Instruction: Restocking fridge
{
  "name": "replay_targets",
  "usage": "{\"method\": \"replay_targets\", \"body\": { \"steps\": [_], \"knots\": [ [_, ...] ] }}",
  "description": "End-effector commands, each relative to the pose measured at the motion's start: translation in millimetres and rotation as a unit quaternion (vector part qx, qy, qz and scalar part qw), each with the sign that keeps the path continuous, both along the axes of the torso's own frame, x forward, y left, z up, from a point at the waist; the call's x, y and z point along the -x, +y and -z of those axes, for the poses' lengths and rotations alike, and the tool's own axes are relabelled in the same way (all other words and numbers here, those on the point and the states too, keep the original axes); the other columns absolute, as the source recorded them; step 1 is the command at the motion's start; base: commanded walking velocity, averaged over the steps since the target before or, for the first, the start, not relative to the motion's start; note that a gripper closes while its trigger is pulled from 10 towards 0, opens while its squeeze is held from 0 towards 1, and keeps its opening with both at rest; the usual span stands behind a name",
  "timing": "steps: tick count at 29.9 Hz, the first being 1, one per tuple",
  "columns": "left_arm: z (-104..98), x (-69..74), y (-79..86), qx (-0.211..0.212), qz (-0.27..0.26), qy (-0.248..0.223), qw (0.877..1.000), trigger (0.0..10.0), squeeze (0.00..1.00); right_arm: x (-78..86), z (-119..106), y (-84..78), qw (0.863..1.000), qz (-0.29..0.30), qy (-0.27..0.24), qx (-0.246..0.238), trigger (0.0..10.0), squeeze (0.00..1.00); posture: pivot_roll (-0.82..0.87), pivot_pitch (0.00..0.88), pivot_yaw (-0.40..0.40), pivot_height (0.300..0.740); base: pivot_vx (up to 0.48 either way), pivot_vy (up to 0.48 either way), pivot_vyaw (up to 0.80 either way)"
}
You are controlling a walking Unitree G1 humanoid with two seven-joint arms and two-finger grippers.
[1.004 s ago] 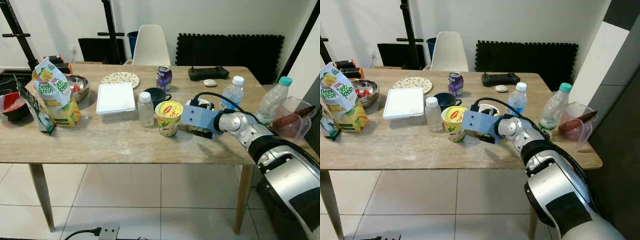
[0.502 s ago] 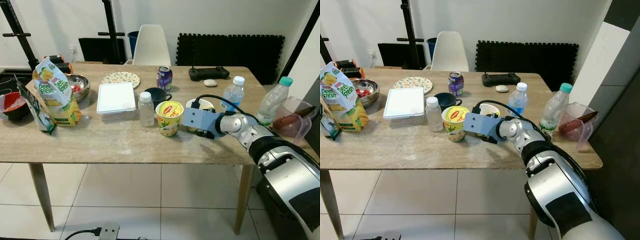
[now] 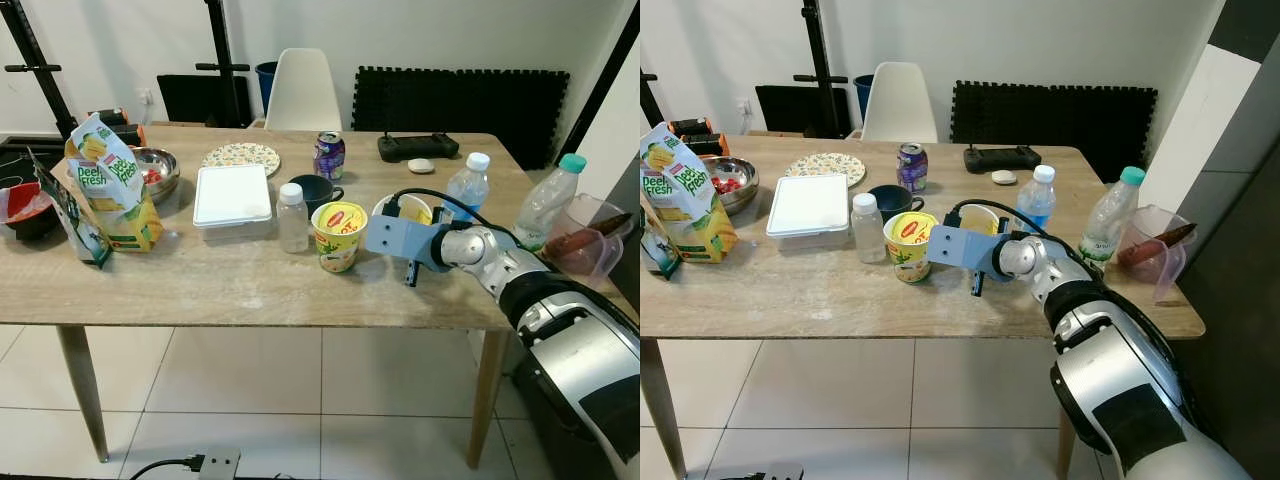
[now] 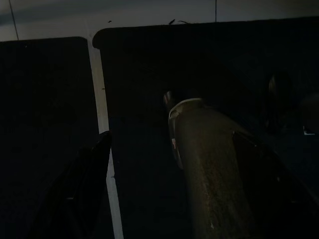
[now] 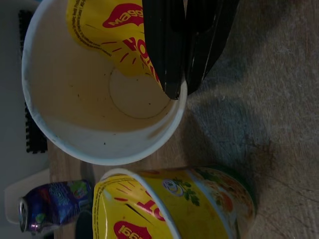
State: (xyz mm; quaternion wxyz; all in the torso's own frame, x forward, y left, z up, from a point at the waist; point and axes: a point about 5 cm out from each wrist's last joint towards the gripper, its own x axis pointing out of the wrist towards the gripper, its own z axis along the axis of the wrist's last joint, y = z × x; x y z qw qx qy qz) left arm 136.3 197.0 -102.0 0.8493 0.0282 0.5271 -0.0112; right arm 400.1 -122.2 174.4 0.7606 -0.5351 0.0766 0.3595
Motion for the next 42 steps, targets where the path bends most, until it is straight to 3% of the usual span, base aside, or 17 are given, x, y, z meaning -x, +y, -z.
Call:
{"method": "replay_targets", "body": {
  "steps": [1, 15, 17, 18, 25, 26, 27, 28, 29, 30, 31, 35, 42],
  "knots": [
    [2, 2.4, -6.2, 0.005, 0.007, 0.002, 1.0, 10.0, 0.0, -1.5, -9, 0.3, 1.0, -0.016, -0.009, 0.009, 0.0, 0.0, -0.05, 0.0, -0.066, 0.74, 0.0, 0.0, 0.0],
    [1, -0.2, -8.8, 0.004, 0.017, 0.001, 1.0, 10.0, 0.0, 11.3, -20, -7.9, 0.988, -0.126, 0.094, 0.002, 0.0, 0.0, -0.05, 0.0, -0.063, 0.74, 0.0, 0.0, 0.0],
    [1, -1.1, -9.3, 0.004, 0.019, 0.0, 1.0, 10.0, 0.0, 14.3, -24, -12.8, 0.983, -0.146, 0.112, 0.001, 0.6, 0.0, -0.05, 0.0, -0.065, 0.74, 0.0, 0.0, 0.0],
    [1, -1.4, -9.3, 0.004, 0.019, 0.0, 1.0, 10.0, 0.0, 15.5, -25, -15.1, 0.981, -0.153, 0.117, 0.001, 1.7, 0.0, -0.05, 0.0, -0.064, 0.74, 0.0, 0.0, 0.0],
    [1, -1.3, -9.3, 0.001, 0.023, 0.002, 1.0, 10.0, 0.0, 22.3, -29, -23.6, 0.971, -0.183, 0.154, -0.002, 1.7, 0.0, -0.05, 0.0, -0.064, 0.74, 0.0, 0.0, 0.0],
    [1, -1.2, -9.3, 0.001, 0.023, 0.002, 1.0, 10.0, 0.0, 24.9, -30, -24.2, 0.967, -0.196, 0.162, -0.006, 2.4, 0.0, -0.05, 0.0, -0.068, 0.74, 0.0, 0.0, 0.0],
    [1, -1.2, -9.3, 0.001, 0.023, 0.002, 1.0, 10.0, 0.0, 24.9, -30, -24.2, 0.967, -0.196, 0.162, -0.006, 2.4, 0.0, -0.05, 0.0, -0.068, 0.74, 0.0, 0.0, 0.0],
    [1, -1.0, -9.5, 0.0, 0.024, 0.003, 1.0, 10.0, 0.0, 29.3, -31, -24.0, 0.961, -0.214, 0.172, -0.018, 3.5, 0.0, -0.05, 0.0, -0.07, 0.74, 0.0, 0.0, 0.0],
    [1, -1.0, -9.7, 0.0, 0.025, 0.002, 1.0, 10.0, 0.0, 34.0, -31, -23.6, 0.957, -0.23, 0.177, -0.027, 7.1, 0.0, -0.05, 0.0, -0.071, 0.74, 0.0, 0.0, 0.0],
    [1, -1.0, -9.7, 0.0, 0.025, 0.002, 1.0, 10.0, 0.0, 34.0, -31, -23.6, 0.957, -0.23, 0.177, -0.027, 7.1, 0.0, -0.05, 0.0, -0.071, 0.74, 0.0, 0.0, 0.0],
    [1, -1.0, -9.8, 0.0, 0.025, 0.002, 1.0, 10.0, 0.0, 39.5, -29, -23.5, 0.951, -0.245, 0.185, -0.036, 10.0, 0.0, -0.05, 0.0, -0.07, 0.74, 0.0, 0.0, 0.0],
    [1, -0.9, -10.2, -0.001, 0.027, 0.002, 1.0, 10.0, 0.0, 55.7, -14, -28.0, 0.941, -0.261, 0.213, -0.037, 10.0, 0.0, -0.05, 0.0, -0.066, 0.74, 0.0, 0.0, 0.0],
    [1, -2.0, -8.7, -0.006, 0.036, 0.002, 0.999, 10.0, 0.0, 77.2, 18, -41.2, 0.939, -0.238, 0.249, -0.026, 10.0, 0.0, -0.05, 0.0, -0.054, 0.74, 0.0, 0.0, 0.0]
  ]
}}
